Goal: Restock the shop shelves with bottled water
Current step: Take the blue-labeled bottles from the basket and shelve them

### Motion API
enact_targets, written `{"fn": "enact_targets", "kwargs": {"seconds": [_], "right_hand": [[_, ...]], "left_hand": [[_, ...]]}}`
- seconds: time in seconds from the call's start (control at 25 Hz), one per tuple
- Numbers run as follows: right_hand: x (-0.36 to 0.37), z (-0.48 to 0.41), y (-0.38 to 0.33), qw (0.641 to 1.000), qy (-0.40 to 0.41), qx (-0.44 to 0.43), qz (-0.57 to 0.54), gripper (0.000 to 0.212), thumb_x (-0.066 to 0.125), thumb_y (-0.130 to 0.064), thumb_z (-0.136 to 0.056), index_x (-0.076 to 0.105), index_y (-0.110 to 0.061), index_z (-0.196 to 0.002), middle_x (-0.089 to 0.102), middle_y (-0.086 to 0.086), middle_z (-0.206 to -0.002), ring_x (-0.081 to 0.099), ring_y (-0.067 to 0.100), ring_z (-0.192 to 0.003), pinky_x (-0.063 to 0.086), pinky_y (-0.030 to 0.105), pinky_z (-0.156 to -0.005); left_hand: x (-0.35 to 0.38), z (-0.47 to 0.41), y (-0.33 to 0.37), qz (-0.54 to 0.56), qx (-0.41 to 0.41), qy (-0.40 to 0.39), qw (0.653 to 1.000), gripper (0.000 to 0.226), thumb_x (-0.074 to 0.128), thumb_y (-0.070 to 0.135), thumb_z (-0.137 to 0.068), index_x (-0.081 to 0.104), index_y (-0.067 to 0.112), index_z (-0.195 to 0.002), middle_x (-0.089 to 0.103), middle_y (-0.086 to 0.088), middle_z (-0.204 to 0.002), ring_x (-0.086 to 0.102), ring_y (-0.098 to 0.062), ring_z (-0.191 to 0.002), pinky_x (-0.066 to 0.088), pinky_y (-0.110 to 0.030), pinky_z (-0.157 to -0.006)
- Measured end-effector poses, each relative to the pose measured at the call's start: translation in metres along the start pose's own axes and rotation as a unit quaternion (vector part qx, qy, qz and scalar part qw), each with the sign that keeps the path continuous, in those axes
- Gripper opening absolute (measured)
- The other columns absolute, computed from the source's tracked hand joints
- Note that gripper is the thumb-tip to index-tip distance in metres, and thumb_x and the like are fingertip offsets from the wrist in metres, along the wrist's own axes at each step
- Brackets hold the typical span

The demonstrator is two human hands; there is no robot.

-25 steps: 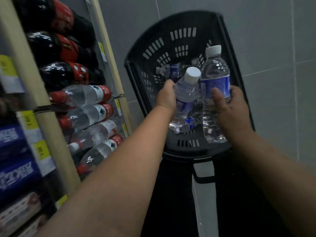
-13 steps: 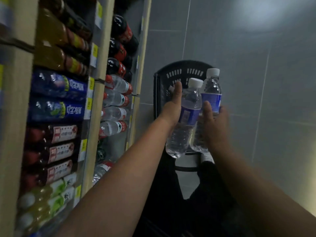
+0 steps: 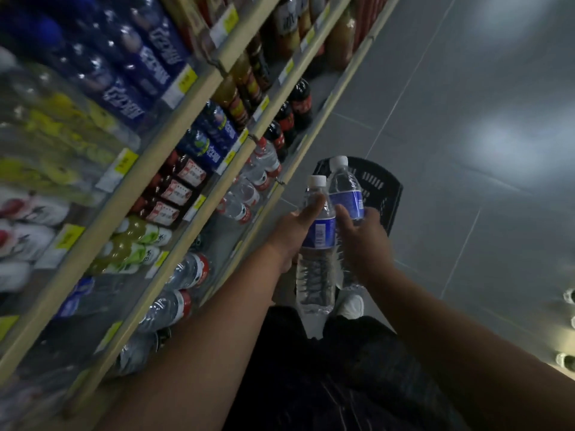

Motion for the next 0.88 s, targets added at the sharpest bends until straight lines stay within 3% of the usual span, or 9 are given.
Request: {"fn": "enact_targets", "kwargs": {"seconds": [0.12,0.24,0.32,0.44,0.52,0.6,0.72,0.8,0.88], "right_hand": [[0.02,0.032,-0.025,0.999,-0.041,-0.024,0.002,0.041,0.047,-0.056,-0.092,0.046,-0.021,-0.111,0.06,-0.002,-0.09,0.063,0.019,-0.081,0.056,0.043,-0.075],[0.05,0.073,-0.041,0.995,-0.09,-0.041,0.002,0.04,0.049,-0.055,-0.092,0.047,-0.021,-0.113,0.059,-0.002,-0.091,0.063,0.019,-0.082,0.056,0.042,-0.074],[0.079,0.108,-0.047,0.99,-0.136,-0.048,-0.007,0.038,0.051,-0.053,-0.091,0.047,-0.022,-0.113,0.06,0.0,-0.094,0.064,0.02,-0.083,0.057,0.042,-0.073],[0.127,0.162,-0.053,0.977,-0.205,-0.063,0.007,0.044,0.055,-0.055,-0.087,0.051,-0.02,-0.113,0.064,0.004,-0.099,0.065,0.021,-0.086,0.057,0.043,-0.075],[0.16,0.199,-0.06,0.965,-0.241,-0.095,0.03,0.044,0.059,-0.054,-0.086,0.056,-0.019,-0.111,0.065,0.001,-0.098,0.064,0.017,-0.086,0.055,0.038,-0.076],[0.19,0.23,-0.065,0.953,-0.27,-0.123,0.058,0.04,0.063,-0.053,-0.085,0.063,-0.018,-0.103,0.068,-0.001,-0.091,0.064,0.014,-0.081,0.052,0.032,-0.071],[0.234,0.278,-0.067,0.931,-0.324,-0.146,0.083,0.04,0.065,-0.055,-0.083,0.068,-0.018,-0.098,0.072,0.0,-0.087,0.068,0.014,-0.079,0.051,0.029,-0.068],[0.255,0.305,-0.065,0.92,-0.344,-0.154,0.108,0.041,0.065,-0.055,-0.083,0.066,-0.018,-0.101,0.07,-0.001,-0.089,0.067,0.014,-0.081,0.048,0.028,-0.068],[0.274,0.33,-0.063,0.905,-0.372,-0.159,0.129,0.047,0.065,-0.059,-0.08,0.063,-0.018,-0.103,0.068,-0.001,-0.091,0.065,0.014,-0.081,0.049,0.03,-0.068]], "left_hand": [[-0.033,0.035,-0.015,0.046,0.0,0.035,0.998,0.04,0.048,0.063,-0.086,0.063,0.027,-0.09,0.073,0.0,-0.096,0.069,-0.018,-0.09,0.048,-0.04,-0.092],[-0.073,0.074,-0.041,0.099,-0.006,0.077,0.992,0.05,0.05,0.074,-0.07,0.064,0.03,-0.091,0.071,-0.008,-0.114,0.067,-0.024,-0.104,0.043,-0.049,-0.104],[-0.106,0.102,-0.066,0.132,-0.01,0.108,0.985,0.054,0.051,0.079,-0.061,0.065,0.034,-0.086,0.073,-0.004,-0.108,0.067,-0.024,-0.104,0.04,-0.054,-0.106],[-0.158,0.146,-0.117,0.175,-0.015,0.156,0.972,0.054,0.056,0.075,-0.072,0.068,0.026,-0.093,0.076,-0.002,-0.086,0.072,-0.022,-0.084,0.047,-0.049,-0.099],[-0.188,0.178,-0.155,0.214,-0.005,0.188,0.958,0.057,0.065,0.066,-0.076,0.07,0.017,-0.105,0.076,-0.008,-0.094,0.073,-0.026,-0.085,0.051,-0.042,-0.088],[-0.211,0.205,-0.188,0.257,0.015,0.212,0.943,0.063,0.073,0.061,-0.064,0.072,0.016,-0.107,0.073,-0.014,-0.105,0.069,-0.034,-0.097,0.053,-0.043,-0.083],[-0.245,0.251,-0.241,0.31,0.039,0.282,0.907,0.078,0.075,0.053,-0.054,0.064,0.009,-0.117,0.067,-0.021,-0.112,0.066,-0.035,-0.097,0.059,-0.041,-0.071],[-0.259,0.285,-0.261,0.309,0.066,0.316,0.895,0.062,0.075,0.051,-0.063,0.064,0.017,-0.113,0.071,-0.014,-0.108,0.069,-0.033,-0.097,0.059,-0.045,-0.081],[-0.266,0.309,-0.28,0.335,0.086,0.333,0.877,0.031,0.071,0.044,-0.082,0.067,0.022,-0.105,0.076,-0.003,-0.093,0.073,-0.024,-0.087,0.059,-0.035,-0.075]]}}
Point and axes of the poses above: each hand's wrist, its own z-axis away from the middle knuckle, its own x-axis out of the palm, y = z × x, the point moved 8 cm from there along -z, towards the middle knuckle
